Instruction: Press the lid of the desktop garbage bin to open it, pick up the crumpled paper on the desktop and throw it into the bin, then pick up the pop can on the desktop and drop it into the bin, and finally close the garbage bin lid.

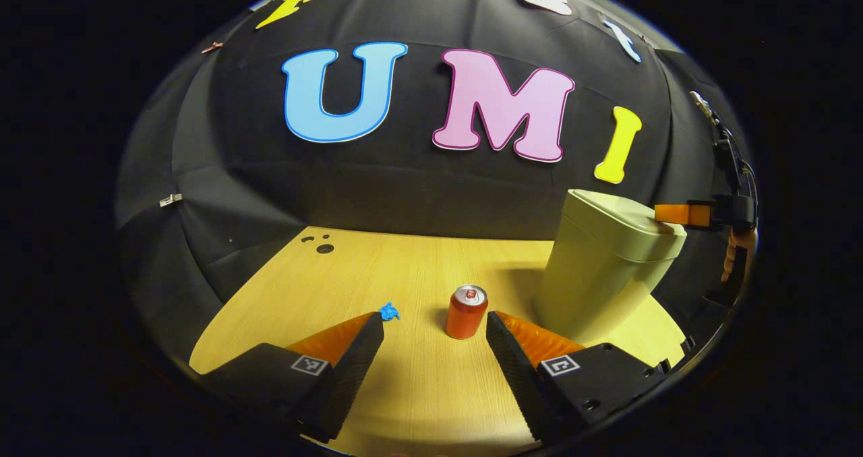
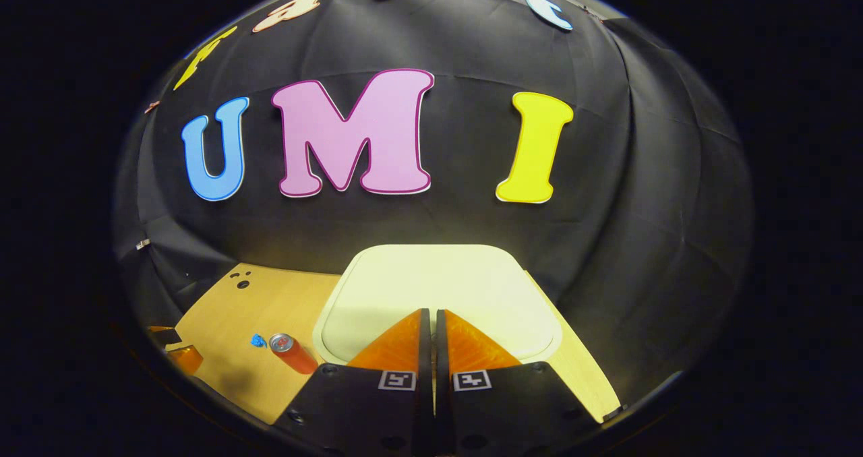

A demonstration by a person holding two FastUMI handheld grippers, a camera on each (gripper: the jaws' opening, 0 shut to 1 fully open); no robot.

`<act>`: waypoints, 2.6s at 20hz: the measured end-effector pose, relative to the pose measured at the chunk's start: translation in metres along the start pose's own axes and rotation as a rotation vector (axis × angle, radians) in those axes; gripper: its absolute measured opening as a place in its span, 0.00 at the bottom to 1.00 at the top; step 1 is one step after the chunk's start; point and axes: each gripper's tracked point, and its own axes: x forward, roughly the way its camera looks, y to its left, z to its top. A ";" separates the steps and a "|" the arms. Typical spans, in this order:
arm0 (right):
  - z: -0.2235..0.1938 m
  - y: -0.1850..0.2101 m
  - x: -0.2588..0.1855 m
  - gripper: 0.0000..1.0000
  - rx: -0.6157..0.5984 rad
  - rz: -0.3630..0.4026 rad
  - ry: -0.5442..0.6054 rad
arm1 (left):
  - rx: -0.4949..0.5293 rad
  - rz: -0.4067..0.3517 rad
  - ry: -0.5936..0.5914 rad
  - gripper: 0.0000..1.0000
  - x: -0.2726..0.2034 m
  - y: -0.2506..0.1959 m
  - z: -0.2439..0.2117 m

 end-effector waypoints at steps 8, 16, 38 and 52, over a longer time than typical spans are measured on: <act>-0.003 0.002 0.000 0.06 0.041 0.013 -0.014 | -0.005 0.001 0.017 0.99 0.003 -0.001 -0.007; 0.038 0.004 -0.016 0.05 0.001 -0.003 -0.095 | 0.003 -0.001 -0.018 0.99 -0.006 0.001 0.003; -0.003 0.010 -0.084 0.05 0.050 0.009 -0.039 | -0.004 0.104 -0.049 0.98 -0.001 0.082 -0.002; -0.067 0.007 -0.076 1.00 0.032 0.045 0.081 | -0.032 0.080 0.052 0.99 0.115 0.090 -0.031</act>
